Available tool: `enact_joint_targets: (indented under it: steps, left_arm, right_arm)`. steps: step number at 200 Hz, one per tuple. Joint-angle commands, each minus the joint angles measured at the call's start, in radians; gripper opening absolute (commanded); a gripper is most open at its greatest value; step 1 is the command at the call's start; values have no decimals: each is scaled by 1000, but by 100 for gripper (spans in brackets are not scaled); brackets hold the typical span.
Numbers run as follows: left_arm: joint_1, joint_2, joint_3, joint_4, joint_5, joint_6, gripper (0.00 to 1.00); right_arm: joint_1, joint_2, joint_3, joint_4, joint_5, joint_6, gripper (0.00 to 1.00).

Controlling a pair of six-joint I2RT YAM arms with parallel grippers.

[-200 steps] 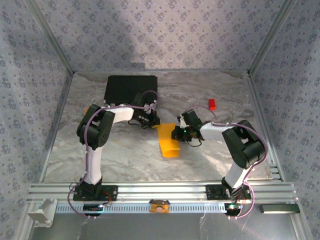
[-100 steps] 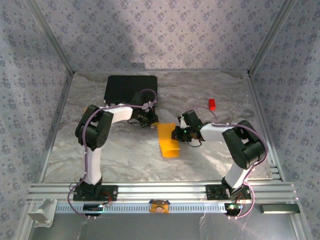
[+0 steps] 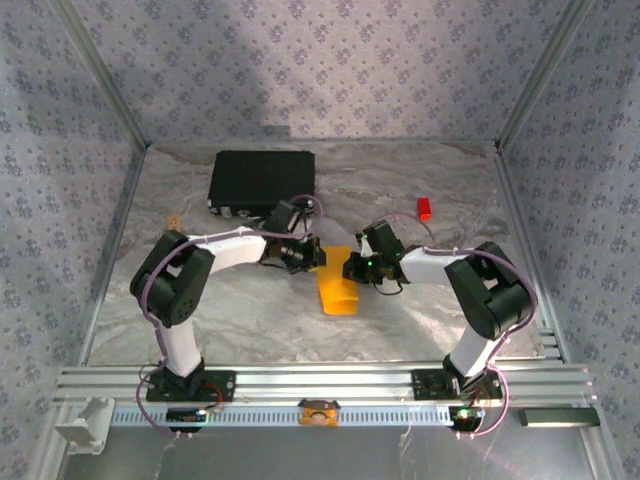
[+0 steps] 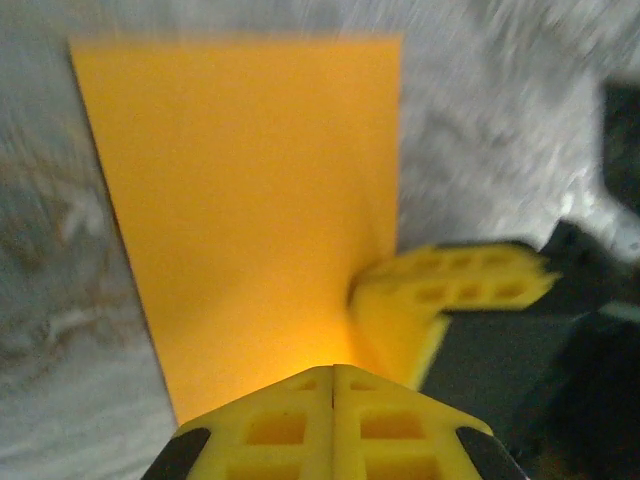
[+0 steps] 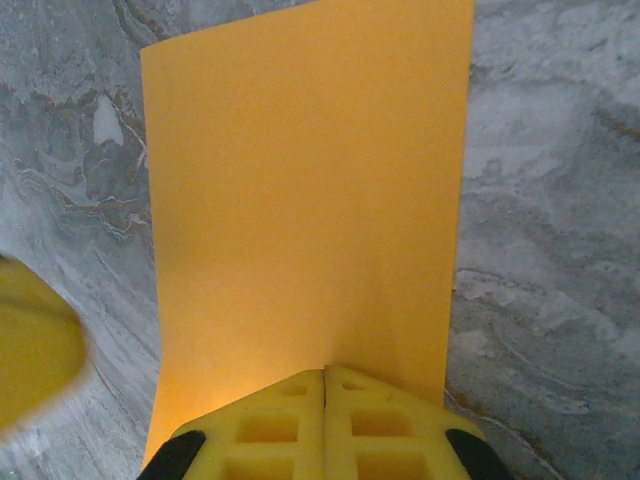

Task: Fold a paper plane with a square sheet of paper (pick it up from the middle)
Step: First fold the square sheet of paper in half at the center of the table.

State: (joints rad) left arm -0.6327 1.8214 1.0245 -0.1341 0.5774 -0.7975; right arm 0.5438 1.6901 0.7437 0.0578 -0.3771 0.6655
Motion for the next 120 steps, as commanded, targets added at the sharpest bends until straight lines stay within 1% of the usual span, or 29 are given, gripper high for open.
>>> enact_joint_targets:
  steps: [1,11,25,62,120]
  left_arm:
    - [-17,-26,-34,74,84,-48,4]
    - [-21,-28,-43,74,82,-48,4]
    - [-21,-28,-70,115,91,-71,4]
    - [-21,6,-77,128,109,-57,6]
    - [-19,66,-99,102,90,-1,6]
  right_arm:
    - [1,24,-47,-142,104,4,0]
    - [1,20,-47,-147,108,0,0]
    - [2,16,-52,-147,109,0,0]
    - [1,18,-58,-139,110,3,0]
    - [6,34,-67,-121,104,11,0]
